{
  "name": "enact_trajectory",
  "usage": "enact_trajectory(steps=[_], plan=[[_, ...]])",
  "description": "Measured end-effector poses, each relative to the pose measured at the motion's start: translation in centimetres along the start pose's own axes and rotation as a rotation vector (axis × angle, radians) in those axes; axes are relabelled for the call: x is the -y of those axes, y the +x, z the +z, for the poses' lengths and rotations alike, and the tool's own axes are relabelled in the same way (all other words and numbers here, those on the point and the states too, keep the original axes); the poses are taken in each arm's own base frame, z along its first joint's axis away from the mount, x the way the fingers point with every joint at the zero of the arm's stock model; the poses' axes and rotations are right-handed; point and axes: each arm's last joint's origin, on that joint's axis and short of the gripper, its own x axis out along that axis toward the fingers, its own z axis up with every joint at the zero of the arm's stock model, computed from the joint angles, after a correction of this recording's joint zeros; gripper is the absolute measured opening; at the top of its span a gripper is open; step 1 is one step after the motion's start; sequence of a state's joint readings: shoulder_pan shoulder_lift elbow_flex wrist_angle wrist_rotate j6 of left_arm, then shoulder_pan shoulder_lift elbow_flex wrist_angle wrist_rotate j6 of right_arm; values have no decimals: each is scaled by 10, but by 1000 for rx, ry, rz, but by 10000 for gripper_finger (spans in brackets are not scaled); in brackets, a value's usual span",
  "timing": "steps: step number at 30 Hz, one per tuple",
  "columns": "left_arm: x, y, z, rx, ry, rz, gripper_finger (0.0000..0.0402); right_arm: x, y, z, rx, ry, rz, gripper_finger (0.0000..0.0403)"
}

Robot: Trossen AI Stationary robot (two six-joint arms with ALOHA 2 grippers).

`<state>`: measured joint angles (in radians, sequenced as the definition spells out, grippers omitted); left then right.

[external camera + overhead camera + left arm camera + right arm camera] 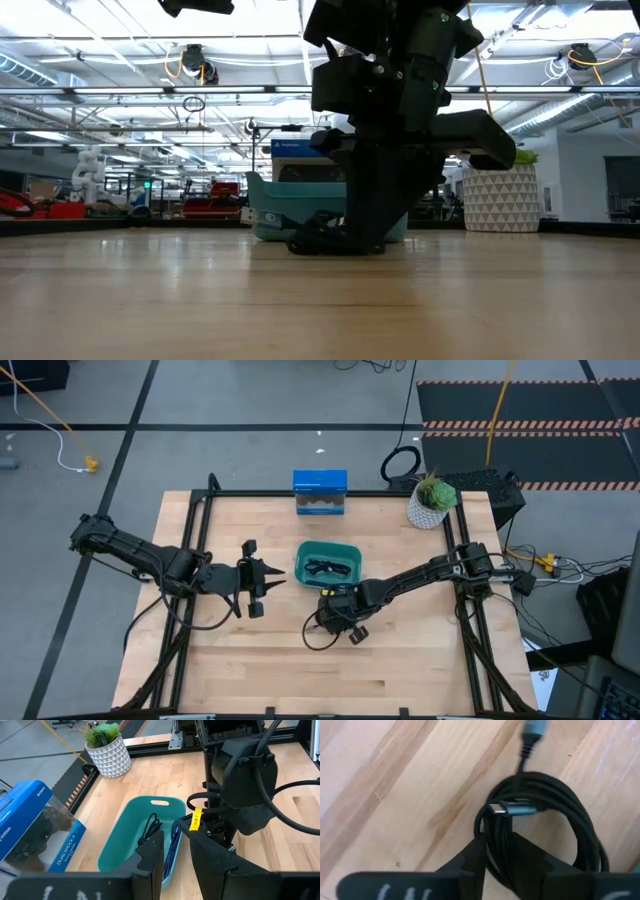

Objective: Pick and place USB-C Cables
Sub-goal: Put the black charger cable into the green container

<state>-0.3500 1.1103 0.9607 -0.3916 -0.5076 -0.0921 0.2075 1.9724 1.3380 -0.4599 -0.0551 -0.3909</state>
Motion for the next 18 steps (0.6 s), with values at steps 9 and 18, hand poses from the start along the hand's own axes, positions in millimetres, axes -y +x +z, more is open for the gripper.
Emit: enact_trajectory(steps=[9, 18], plan=[[0, 0, 0, 0, 4, 0, 97, -7, 1, 5, 21, 146, 0, 80], [0, 0, 0, 0, 3, 0, 97, -13, -4, 7, 16, 154, 10, 175]])
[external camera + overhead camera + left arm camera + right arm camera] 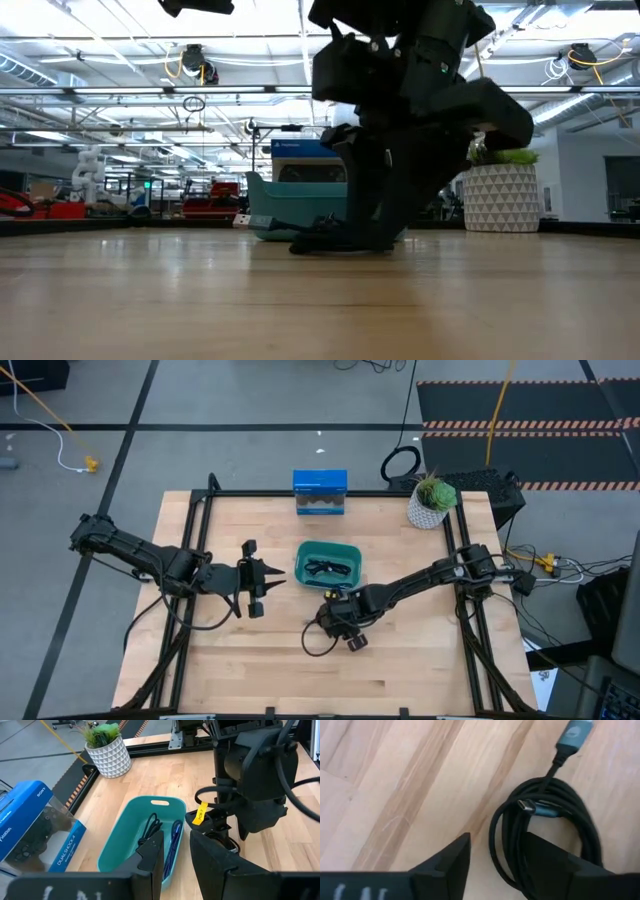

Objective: Pick and place USB-C Cables
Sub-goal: Put the black charger cable into the green container

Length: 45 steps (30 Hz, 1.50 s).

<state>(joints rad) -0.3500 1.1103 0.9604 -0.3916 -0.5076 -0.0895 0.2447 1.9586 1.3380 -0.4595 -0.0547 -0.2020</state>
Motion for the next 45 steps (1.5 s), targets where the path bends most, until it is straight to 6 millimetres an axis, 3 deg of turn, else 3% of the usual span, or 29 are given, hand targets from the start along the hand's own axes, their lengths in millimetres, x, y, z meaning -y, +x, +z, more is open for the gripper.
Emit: enact_trajectory(steps=[5, 12, 24, 28, 37, 45], plan=[[0, 0, 0, 0, 0, 0, 97, 0, -2, 0, -2, -29, -5, 193], [0, 0, 0, 0, -1, 0, 97, 1, 9, -3, -25, -82, -2, 178], [0, 0, 3, 29, -5, -2, 97, 0, 9, -6, -63, -92, 13, 48], [0, 0, 4, 40, 3, -3, 97, -4, 2, -5, -62, -87, 14, 23], [0, 0, 4, 42, 5, -3, 97, -21, -43, 6, 40, -64, 7, 25], [1, 0, 6, 57, -4, -4, 97, -34, -108, 6, 133, -29, -6, 26]])
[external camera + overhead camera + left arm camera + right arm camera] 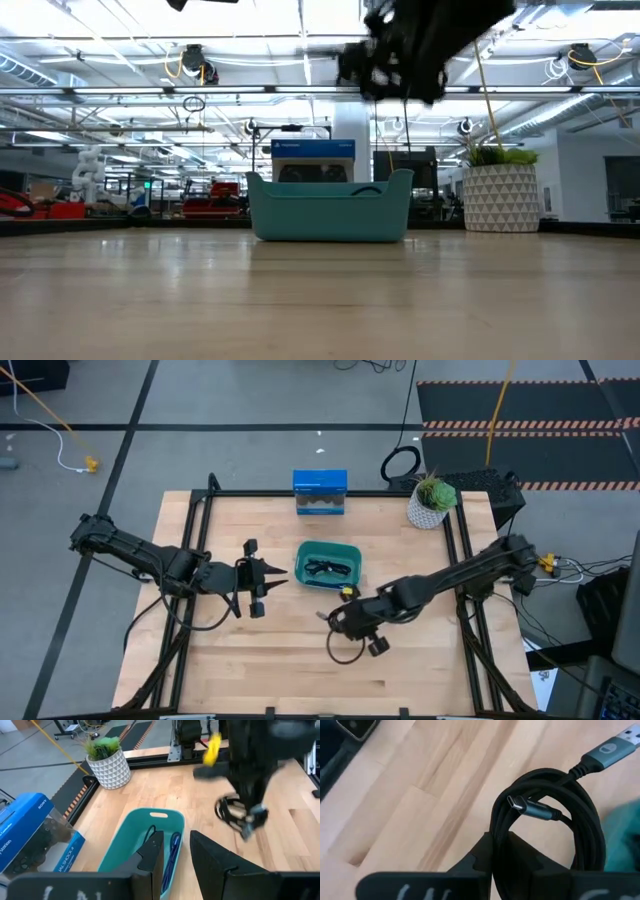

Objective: Pick and place USB-C Cables
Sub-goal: Put the black charger cable into the green container

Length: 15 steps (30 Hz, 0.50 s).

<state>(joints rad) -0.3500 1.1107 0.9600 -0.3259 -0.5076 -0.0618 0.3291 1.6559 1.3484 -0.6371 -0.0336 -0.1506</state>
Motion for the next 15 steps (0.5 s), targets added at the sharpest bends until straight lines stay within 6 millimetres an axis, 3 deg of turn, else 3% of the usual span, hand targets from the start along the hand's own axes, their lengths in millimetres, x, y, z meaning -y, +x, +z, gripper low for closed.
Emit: enact_trajectory(steps=[6, 15], plan=[[0, 0, 2, 15, -13, -1, 97, 0, -58, 11, 33, 37, -88, 26], [0, 0, 2, 15, -20, -1, 97, 17, -112, 24, 24, 152, -122, 27]])
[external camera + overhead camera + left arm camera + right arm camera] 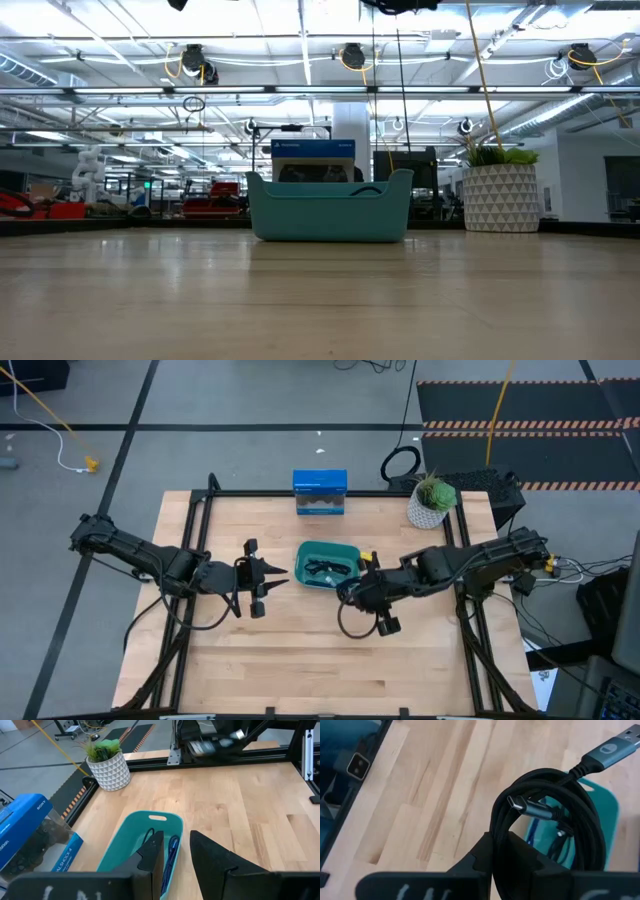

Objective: Pick and place USB-C Cables
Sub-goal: Put the black charger cable into the green container

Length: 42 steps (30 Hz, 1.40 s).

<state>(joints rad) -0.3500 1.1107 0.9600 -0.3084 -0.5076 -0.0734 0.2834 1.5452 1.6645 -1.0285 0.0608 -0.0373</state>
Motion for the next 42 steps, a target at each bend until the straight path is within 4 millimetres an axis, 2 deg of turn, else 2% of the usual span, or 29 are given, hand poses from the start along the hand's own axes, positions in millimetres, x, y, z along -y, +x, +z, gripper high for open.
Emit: enact_trajectory(steps=[14, 20, 24, 31, 42], plan=[[0, 0, 0, 0, -7, 0, 97, 21, -42, 4, -31, 127, -28, 27], [0, 0, 2, 16, -8, -1, 97, 33, -49, 4, -26, 165, -52, 27], [0, 0, 2, 23, 0, -1, 97, 47, -47, 4, -28, 171, -73, 27], [0, 0, 2, 23, 18, 0, 97, 72, -23, 9, -57, 177, -89, 27], [0, 0, 3, 23, 26, 1, 97, 106, 60, 12, -219, 200, -61, 27]])
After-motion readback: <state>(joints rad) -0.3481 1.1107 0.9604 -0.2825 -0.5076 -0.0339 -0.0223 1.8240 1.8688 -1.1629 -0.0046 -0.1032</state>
